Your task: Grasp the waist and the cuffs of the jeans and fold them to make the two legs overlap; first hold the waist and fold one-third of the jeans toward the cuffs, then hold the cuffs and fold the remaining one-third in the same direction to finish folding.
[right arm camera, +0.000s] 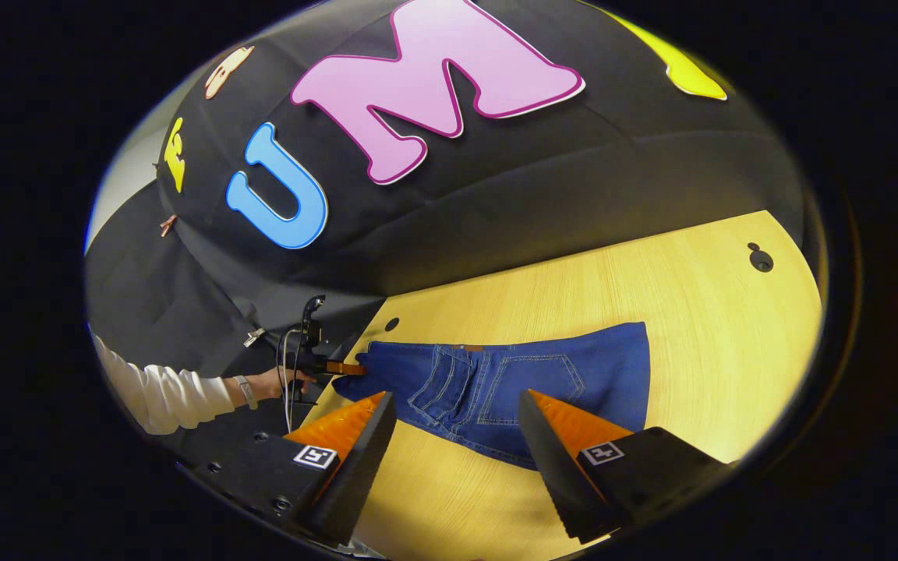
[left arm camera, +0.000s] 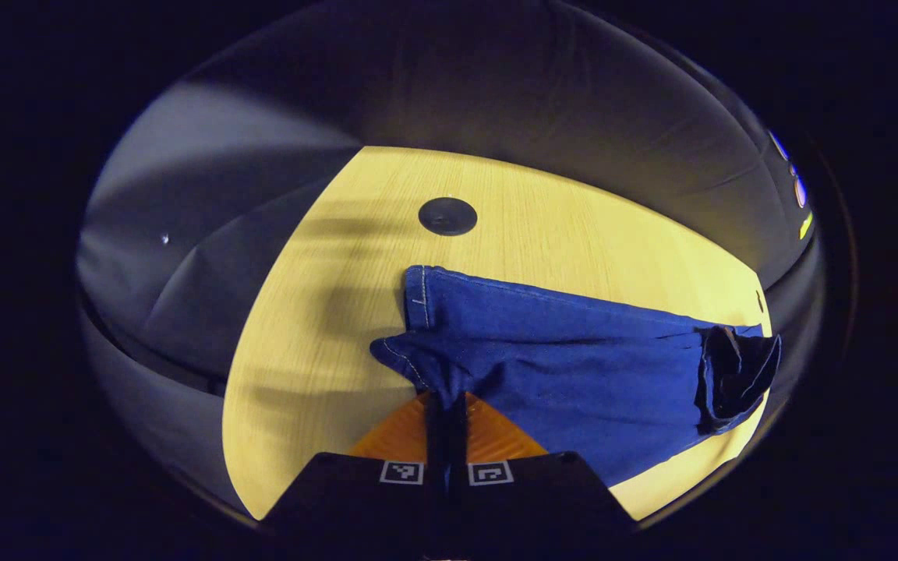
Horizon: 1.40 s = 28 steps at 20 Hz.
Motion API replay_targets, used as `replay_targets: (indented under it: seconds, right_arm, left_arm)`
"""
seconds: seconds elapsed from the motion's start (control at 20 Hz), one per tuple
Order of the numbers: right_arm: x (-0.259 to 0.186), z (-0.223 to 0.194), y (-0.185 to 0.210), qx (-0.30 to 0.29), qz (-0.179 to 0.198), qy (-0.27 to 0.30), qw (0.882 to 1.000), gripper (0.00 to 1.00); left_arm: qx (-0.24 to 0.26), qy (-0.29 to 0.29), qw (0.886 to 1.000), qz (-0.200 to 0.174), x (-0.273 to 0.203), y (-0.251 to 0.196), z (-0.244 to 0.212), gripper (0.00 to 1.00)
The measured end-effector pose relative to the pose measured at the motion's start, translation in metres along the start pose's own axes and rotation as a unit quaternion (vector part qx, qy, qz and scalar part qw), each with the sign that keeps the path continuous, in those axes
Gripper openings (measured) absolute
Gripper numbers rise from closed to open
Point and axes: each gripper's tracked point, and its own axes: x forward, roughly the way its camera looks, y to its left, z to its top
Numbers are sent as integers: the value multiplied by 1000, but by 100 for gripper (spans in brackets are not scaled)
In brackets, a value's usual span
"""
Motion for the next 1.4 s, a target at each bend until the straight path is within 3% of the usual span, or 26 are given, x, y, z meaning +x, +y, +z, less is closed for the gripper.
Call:
replay_targets:
  seconds: [0.2,0.4,0.65,0.85,1.15,1.2,1.4]
  right_arm:
    - [-13,10,-4,10,-4,-20,1000,97]
    - [-31,21,-6,14,-9,-42,999,96]
    - [-60,32,-1,16,-9,-71,997,97]
    - [-89,35,-4,12,-19,-92,996,97]
    - [-136,32,-19,-14,-49,-114,992,97]
    - [-143,32,-25,-10,-55,-119,991,97]
    - [-160,24,-48,21,-74,-132,988,96]
  left_arm:
    - [2,-30,999,-34,-33,-23,16,2]
    - [21,-79,992,-96,-101,-69,50,6]
    - [20,-117,973,-199,-194,-167,79,6]
    - [40,-112,960,-255,-221,-264,85,6]
    - [105,-71,951,-283,-201,-421,57,2]
    - [113,-52,951,-283,-189,-440,46,6]
    - [156,-5,957,-245,-121,-499,3,6]
